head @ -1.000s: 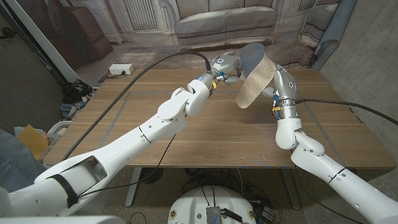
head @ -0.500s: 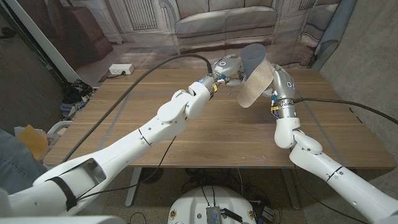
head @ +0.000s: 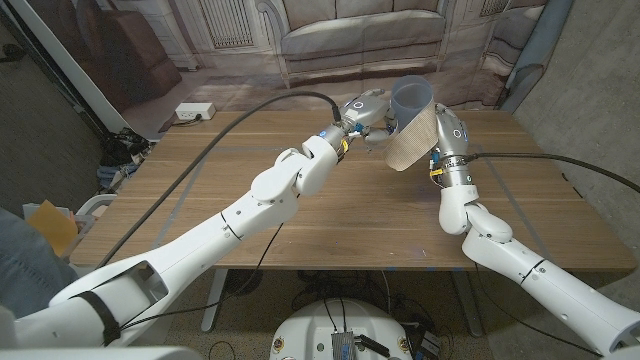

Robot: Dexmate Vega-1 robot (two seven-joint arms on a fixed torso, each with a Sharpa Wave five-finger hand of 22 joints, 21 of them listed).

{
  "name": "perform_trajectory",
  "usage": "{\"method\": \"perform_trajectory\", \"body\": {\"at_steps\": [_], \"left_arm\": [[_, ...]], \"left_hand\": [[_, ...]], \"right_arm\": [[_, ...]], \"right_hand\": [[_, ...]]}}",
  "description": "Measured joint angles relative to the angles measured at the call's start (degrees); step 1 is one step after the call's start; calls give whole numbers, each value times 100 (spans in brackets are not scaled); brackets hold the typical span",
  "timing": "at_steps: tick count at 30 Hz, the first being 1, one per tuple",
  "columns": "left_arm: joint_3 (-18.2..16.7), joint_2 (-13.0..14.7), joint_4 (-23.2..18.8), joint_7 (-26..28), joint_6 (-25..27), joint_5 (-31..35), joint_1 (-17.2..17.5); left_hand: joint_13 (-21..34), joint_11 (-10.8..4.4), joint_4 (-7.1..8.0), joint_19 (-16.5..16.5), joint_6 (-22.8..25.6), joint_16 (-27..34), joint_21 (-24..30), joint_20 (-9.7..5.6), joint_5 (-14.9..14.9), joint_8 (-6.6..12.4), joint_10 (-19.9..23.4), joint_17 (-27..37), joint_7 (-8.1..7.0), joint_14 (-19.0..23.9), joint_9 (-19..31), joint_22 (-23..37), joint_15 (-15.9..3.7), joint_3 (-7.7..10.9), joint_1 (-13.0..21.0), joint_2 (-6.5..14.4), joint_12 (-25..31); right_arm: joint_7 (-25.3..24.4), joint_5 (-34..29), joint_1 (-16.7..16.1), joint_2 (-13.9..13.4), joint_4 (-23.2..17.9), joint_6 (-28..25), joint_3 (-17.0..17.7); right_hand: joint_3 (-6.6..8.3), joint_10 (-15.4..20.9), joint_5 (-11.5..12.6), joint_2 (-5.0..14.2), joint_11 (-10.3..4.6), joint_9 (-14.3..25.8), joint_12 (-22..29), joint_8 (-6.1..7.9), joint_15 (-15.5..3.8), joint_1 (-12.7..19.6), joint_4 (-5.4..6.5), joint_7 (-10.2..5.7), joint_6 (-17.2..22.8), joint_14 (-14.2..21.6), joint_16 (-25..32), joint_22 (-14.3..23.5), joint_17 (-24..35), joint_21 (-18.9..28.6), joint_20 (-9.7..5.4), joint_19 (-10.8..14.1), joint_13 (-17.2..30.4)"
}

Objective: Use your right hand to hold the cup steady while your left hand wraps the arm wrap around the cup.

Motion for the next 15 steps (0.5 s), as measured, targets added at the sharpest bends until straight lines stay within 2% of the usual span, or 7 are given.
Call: {"method": "perform_trajectory", "body": {"at_steps": [15], "left_arm": [[-53,-7,-9,22,25,3,56]], "left_hand": [[14,0,0,-40,0,0,0,-1,-4,0,0,0,0,-30,0,0,31,0,-1,2,30]], "right_arm": [[-14,52,18,-47,21,-89,-53]], "right_hand": [[0,9,-2,-1,-7,-1,-6,23,9,1,0,-11,9,10,0,0,0,0,0,0,-10]]}}
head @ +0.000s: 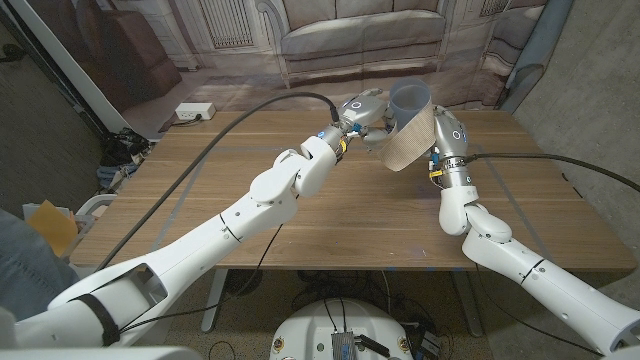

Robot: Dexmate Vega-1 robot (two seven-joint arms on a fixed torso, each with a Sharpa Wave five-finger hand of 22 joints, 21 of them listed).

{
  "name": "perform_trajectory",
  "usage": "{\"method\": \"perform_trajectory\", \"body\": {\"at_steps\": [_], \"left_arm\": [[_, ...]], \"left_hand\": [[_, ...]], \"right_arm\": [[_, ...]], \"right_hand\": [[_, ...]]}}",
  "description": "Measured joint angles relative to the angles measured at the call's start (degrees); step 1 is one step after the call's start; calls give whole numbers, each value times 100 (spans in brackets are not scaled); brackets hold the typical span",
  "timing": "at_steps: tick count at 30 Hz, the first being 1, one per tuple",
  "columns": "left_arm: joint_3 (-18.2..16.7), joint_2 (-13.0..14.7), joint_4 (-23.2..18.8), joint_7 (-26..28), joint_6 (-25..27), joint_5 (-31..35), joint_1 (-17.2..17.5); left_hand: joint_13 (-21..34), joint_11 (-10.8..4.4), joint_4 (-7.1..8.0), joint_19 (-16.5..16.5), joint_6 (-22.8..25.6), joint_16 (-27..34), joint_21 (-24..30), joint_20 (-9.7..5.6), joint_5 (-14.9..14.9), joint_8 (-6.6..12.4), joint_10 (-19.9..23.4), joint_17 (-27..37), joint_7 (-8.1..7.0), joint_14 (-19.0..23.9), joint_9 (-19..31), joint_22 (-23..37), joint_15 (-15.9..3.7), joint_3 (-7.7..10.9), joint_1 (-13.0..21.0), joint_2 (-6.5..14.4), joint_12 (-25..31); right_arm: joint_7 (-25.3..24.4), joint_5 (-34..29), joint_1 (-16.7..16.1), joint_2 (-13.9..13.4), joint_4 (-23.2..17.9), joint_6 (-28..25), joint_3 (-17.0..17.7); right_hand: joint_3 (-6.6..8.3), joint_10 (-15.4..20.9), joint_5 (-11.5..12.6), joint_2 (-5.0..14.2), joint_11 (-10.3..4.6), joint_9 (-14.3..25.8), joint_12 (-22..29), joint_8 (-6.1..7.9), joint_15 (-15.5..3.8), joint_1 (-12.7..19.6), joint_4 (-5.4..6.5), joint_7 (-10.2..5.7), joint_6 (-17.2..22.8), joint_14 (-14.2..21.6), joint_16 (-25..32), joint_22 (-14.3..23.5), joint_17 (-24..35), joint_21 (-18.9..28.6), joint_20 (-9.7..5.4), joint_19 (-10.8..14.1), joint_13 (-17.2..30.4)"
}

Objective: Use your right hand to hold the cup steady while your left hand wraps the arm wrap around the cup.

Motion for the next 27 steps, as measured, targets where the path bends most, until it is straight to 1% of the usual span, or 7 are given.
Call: {"method": "perform_trajectory", "body": {"at_steps": [7,10,12,17,19,26,27], "left_arm": [[-33,3,16,36,12,-38,36],[-48,12,33,36,12,-38,48],[-55,22,41,36,12,-38,55],[-79,50,58,86,26,-106,69],[-84,60,63,93,26,-115,72],[-102,100,89,107,19,-134,76],[-105,106,96,107,19,-134,76]], "left_hand": [[0,0,-1,0,0,0,0,0,11,0,0,24,0,0,0,0,0,1,0,0,2],[0,0,-24,-1,0,0,0,1,30,0,0,26,0,0,0,0,0,24,1,0,2],[0,0,-24,-21,1,0,0,21,30,0,0,25,1,1,0,0,0,24,1,0,2],[0,0,-24,-21,34,0,0,21,30,0,0,25,93,1,0,-1,0,24,1,0,2],[0,0,-24,-21,33,0,0,21,29,-1,0,25,94,1,0,-1,0,24,1,0,1],[0,0,-23,-21,33,0,0,21,29,-1,0,25,94,-10,-1,-1,-11,23,2,-1,21],[0,0,-23,-20,33,0,0,21,29,-1,0,25,94,-10,-1,-1,-11,23,1,-1,20]], "right_arm": [[-35,44,-14,-11,-38,-30,-1],[-52,74,-27,-14,-54,-38,2],[-75,98,-27,-14,-54,-46,2],[-112,129,-116,-15,-137,-81,65],[-122,134,-125,-10,-146,-97,73],[-154,138,-140,2,-157,-193,82],[-158,138,-140,2,-157,-210,82]], "right_hand": [[0,12,-1,-1,6,0,-1,0,0,1,1,-11,11,0,0,1,0,0,0,0,-3],[0,30,-1,-1,-10,0,-18,0,0,1,1,-21,21,0,0,1,0,0,0,0,-8],[0,30,-1,-1,-10,0,-21,-1,1,1,1,-21,21,-1,0,1,0,0,0,0,-7],[-1,33,-4,-2,-10,0,-22,-1,1,2,1,-14,28,-1,0,1,0,0,0,0,-1],[-1,71,-5,-7,-30,-1,-23,-4,1,7,2,-26,74,-1,0,1,0,0,0,0,-1],[-1,74,-22,-16,-32,-1,-45,-12,1,16,2,-27,75,-1,0,1,0,0,0,0,1],[74,81,-23,7,-26,-8,-45,-15,1,43,77,-92,160,-1,0,1,0,0,0,0,1]]}}
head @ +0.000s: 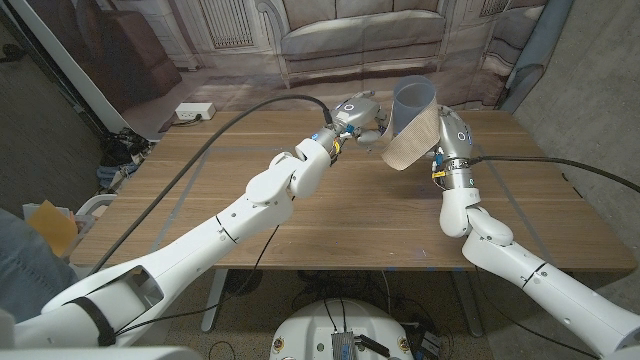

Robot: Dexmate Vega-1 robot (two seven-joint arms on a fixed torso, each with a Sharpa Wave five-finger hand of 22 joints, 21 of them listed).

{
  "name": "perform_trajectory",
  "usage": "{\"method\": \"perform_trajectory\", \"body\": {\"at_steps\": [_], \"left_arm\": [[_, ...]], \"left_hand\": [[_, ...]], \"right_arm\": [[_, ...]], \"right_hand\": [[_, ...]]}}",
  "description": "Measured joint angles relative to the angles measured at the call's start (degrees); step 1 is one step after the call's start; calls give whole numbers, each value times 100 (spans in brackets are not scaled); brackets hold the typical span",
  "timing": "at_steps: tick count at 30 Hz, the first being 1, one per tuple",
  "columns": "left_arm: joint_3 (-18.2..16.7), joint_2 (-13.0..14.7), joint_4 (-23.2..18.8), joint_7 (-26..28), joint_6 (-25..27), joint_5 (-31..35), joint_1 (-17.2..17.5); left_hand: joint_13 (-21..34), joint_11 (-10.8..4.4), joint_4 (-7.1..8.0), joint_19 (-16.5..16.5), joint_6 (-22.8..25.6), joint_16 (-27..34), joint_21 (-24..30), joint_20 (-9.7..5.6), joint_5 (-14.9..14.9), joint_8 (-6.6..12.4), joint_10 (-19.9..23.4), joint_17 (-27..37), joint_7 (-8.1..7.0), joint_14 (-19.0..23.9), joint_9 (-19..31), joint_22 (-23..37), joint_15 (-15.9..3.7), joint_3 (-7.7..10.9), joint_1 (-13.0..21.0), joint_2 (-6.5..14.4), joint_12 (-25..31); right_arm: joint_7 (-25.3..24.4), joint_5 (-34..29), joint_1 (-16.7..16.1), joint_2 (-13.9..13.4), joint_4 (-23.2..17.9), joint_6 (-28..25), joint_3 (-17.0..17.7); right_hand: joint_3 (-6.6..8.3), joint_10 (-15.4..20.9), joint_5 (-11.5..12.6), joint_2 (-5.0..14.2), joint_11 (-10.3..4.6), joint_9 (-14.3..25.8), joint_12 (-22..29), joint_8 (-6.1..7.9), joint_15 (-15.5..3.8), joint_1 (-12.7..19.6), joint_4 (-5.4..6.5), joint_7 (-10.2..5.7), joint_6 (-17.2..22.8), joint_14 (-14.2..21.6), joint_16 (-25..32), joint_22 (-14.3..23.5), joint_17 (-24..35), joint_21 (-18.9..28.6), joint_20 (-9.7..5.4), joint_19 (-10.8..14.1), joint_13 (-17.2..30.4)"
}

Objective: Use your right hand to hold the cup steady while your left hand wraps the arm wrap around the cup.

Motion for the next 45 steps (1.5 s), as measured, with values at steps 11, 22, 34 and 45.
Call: {"method": "perform_trajectory", "body": {"at_steps": [11,22,34,45], "left_arm": [[-22,47,15,54,-116,-106,12],[-57,113,-75,56,-138,-125,91],[-99,150,-168,42,-138,-138,168],[-103,140,-189,18,-126,-122,176]], "left_hand": [[0,0,0,0,19,0,0,0,-2,-1,0,-1,18,-23,-1,0,23,0,0,0,18],[0,0,0,-1,19,0,0,1,-5,21,0,-1,18,-21,-4,-1,22,0,0,-1,18],[0,0,0,-31,19,0,0,31,-6,21,0,-2,16,-21,-5,-1,21,0,0,-1,17],[0,0,0,-31,19,0,0,31,-8,20,0,-2,15,-21,-7,-1,21,0,0,-1,41]], "right_arm": [[-80,8,-29,72,-17,-87,15],[-161,14,-39,128,-17,-140,1],[-193,8,-83,141,-123,-196,-8],[-209,1,-86,133,-147,-186,10]], "right_hand": [[153,2,-1,1,2,9,-16,-31,0,8,154,-9,8,0,0,0,0,0,0,0,-1],[153,4,-2,16,2,7,-21,-12,-29,-7,155,-10,7,31,0,1,0,0,0,0,-3],[153,17,-3,18,7,6,-23,-13,-29,-9,155,-11,7,30,-23,1,0,0,0,0,-7],[153,18,-21,19,8,9,-43,-15,-29,-10,155,-12,7,30,-23,1,0,0,0,0,1]]}}
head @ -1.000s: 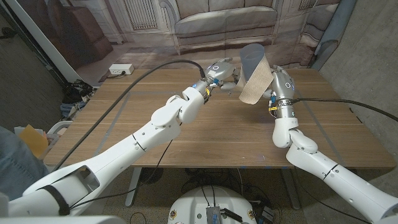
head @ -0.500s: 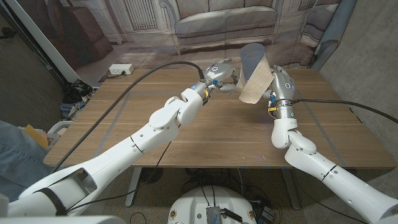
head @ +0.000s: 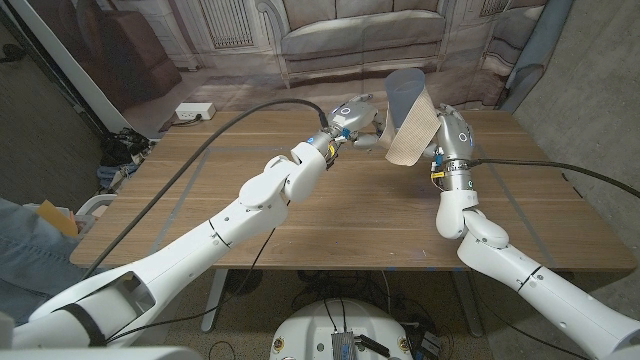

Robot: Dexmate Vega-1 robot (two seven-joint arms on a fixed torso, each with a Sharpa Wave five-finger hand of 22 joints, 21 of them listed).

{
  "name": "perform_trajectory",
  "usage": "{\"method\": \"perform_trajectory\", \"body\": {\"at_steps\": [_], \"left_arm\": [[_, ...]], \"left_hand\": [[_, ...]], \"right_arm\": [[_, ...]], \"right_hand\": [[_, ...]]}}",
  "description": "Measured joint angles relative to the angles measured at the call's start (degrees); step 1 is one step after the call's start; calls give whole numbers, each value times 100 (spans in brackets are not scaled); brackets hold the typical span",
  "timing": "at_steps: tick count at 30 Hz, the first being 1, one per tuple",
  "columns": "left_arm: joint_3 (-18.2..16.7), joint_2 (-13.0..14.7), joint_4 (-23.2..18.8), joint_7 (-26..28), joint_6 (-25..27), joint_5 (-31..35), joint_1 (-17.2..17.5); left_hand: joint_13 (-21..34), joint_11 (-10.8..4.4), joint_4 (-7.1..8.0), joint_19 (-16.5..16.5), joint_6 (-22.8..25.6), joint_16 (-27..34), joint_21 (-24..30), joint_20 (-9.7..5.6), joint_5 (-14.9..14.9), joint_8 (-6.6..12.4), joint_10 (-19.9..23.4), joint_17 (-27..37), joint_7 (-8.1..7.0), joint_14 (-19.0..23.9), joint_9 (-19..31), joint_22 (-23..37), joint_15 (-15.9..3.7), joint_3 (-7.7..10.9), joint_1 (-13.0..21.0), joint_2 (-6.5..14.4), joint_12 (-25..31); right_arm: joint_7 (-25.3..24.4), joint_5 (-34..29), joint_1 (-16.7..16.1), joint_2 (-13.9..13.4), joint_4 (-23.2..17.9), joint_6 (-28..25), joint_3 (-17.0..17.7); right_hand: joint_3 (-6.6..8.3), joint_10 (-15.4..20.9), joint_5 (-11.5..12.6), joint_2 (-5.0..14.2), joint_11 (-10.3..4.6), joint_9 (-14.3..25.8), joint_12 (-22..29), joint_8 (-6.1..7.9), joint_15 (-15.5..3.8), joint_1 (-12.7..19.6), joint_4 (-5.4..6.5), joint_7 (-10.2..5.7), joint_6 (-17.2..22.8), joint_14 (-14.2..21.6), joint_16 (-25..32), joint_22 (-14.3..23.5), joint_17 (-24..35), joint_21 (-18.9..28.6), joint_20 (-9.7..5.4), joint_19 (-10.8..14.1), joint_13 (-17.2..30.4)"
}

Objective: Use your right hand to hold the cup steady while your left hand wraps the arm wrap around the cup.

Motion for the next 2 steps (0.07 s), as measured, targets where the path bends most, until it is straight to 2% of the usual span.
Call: {"method": "perform_trajectory", "body": {"at_steps": [2], "left_arm": [[0,-7,0,0,0,5,-1]], "left_hand": [[0,0,0,0,0,0,0,0,-16,0,0,0,0,0,0,0,0,0,0,0,5]], "right_arm": [[-3,-2,0,-3,-5,2,5]], "right_hand": [[0,0,10,0,0,0,0,-1,0,0,0,0,0,0,0,0,0,0,0,0,0]]}}
